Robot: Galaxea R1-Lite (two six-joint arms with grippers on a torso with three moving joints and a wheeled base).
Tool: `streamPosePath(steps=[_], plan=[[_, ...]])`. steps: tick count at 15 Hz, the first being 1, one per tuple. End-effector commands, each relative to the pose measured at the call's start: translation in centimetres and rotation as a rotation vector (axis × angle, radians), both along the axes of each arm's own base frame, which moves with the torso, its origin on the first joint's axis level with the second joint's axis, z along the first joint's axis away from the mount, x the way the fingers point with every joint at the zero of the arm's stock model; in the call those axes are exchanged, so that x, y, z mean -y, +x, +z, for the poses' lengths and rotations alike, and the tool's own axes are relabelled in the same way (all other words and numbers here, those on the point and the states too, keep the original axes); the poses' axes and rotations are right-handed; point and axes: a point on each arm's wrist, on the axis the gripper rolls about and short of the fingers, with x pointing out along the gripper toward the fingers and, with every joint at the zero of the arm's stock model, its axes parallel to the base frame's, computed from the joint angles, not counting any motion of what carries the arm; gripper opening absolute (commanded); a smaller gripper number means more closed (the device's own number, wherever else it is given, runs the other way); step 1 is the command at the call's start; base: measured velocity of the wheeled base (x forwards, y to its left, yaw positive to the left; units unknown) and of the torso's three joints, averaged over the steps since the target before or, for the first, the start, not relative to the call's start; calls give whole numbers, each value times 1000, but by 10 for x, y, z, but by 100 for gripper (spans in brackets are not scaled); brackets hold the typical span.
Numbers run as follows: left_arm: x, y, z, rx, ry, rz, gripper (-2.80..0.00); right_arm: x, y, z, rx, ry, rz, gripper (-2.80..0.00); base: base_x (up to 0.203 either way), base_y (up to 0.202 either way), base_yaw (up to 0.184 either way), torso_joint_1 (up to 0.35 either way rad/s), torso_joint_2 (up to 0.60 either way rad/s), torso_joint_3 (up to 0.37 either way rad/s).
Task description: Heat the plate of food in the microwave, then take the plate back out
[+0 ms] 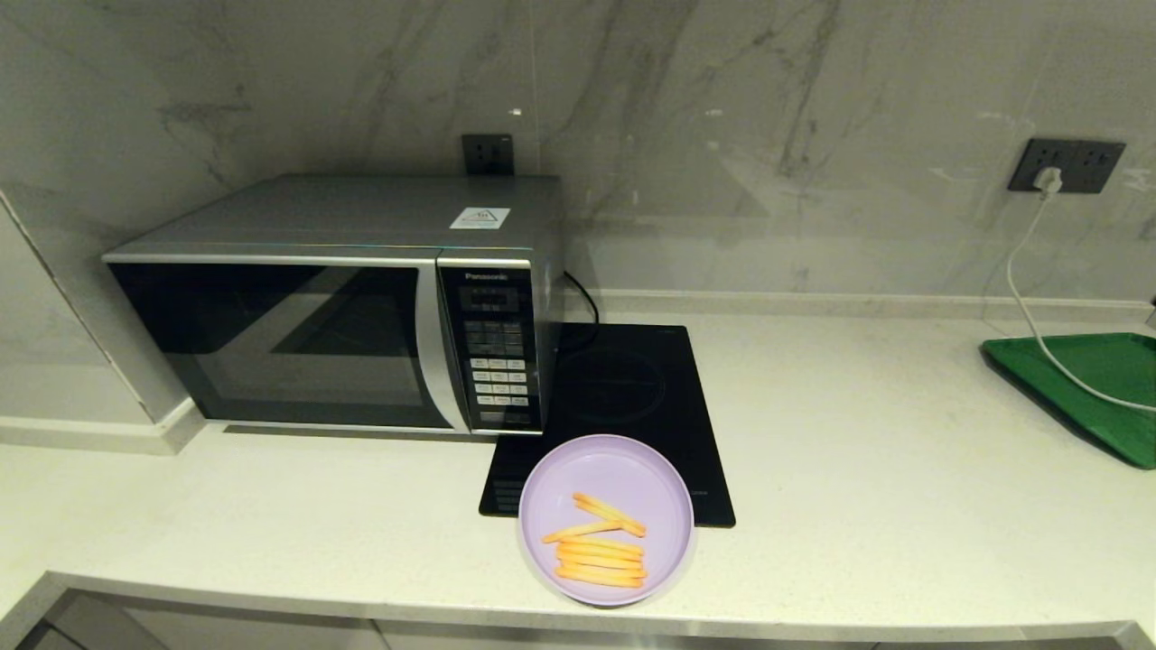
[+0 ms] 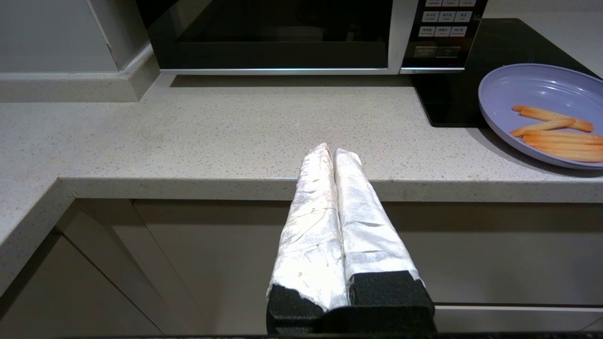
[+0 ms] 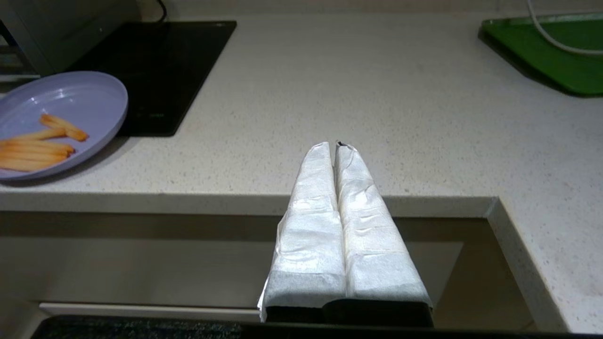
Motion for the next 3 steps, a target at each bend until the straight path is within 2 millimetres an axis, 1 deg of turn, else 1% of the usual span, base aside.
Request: streamPosePath(steps=[1, 3], plan=[[0, 0, 0, -1, 0, 0, -280, 0, -1, 0, -29, -7, 6, -280, 0, 0, 0, 0, 0, 0], [0, 0, 0, -1, 0, 0, -280, 0, -1, 0, -29, -9, 7, -280, 0, 0, 0, 0, 0, 0]])
